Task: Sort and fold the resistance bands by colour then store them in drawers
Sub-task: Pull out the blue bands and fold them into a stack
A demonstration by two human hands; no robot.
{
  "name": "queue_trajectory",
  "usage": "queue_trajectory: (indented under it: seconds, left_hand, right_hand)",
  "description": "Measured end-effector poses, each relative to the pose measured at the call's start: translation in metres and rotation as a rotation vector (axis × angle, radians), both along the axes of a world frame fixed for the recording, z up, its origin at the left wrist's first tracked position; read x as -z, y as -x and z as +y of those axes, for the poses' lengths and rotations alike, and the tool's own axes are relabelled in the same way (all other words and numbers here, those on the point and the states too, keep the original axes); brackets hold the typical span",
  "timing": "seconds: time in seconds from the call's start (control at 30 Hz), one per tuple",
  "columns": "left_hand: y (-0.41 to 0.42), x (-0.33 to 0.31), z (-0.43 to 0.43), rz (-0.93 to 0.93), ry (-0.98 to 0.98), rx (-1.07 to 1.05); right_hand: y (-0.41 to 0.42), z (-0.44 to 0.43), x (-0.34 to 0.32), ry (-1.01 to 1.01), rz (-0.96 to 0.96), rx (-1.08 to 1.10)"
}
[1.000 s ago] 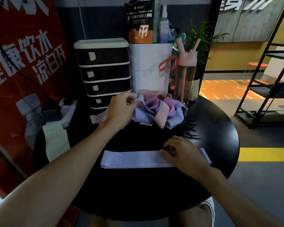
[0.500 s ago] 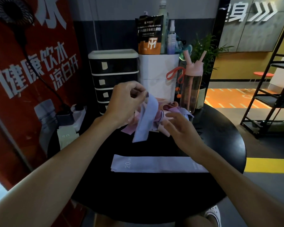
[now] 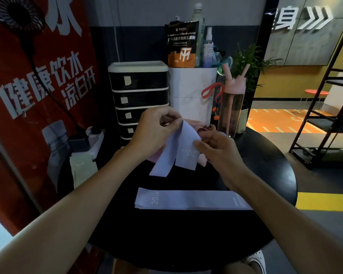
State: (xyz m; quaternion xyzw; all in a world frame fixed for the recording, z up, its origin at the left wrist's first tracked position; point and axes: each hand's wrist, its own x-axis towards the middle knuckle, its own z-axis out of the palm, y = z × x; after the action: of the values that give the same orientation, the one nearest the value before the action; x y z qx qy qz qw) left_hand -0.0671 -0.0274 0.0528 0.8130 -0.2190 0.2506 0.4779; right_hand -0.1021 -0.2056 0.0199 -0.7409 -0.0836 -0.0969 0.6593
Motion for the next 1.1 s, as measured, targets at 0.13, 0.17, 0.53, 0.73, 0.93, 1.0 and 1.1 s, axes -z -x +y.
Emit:
queue_trajectory:
  seconds: [0.13,0.17,0.53,0.73,0.93,1.0,1.1]
  left_hand:
    - [-0.001,0.004,-0.002,0.103,0.003,0.007]
    - [0.0,0.006,-0.002,0.134,0.009,0.029]
    - [0.006,0.018,-0.013,0.202,0.19,0.059]
    - [0.011,0.009,-0.011,0.131,0.086,0.111]
    - [0.017,0.001,-0.007,0.133,-0.076,0.24]
    - [0.018,-0.002,-0.007,0.117,-0.09,0.247]
    - [0.017,-0.003,-0.003,0.07,-0.166,0.206]
  right_hand:
    - [-0.001,-0.002,0.002,-0.078,0.022,0.062]
    - [-0.001,-0.002,0.003,-0.097,0.023,0.072]
    - [0.0,-0.001,0.006,-0.105,-0.022,-0.003]
    - [-0.002,-0.009,0.006,0.038,-0.064,0.029]
    - [-0.006,-0.014,-0.002,0.009,-0.041,-0.147]
    - [-0.004,-0.013,-0.003,0.031,-0.021,-0.212]
    - [-0.005,-0.014,-0.002,0.132,-0.031,-0.199]
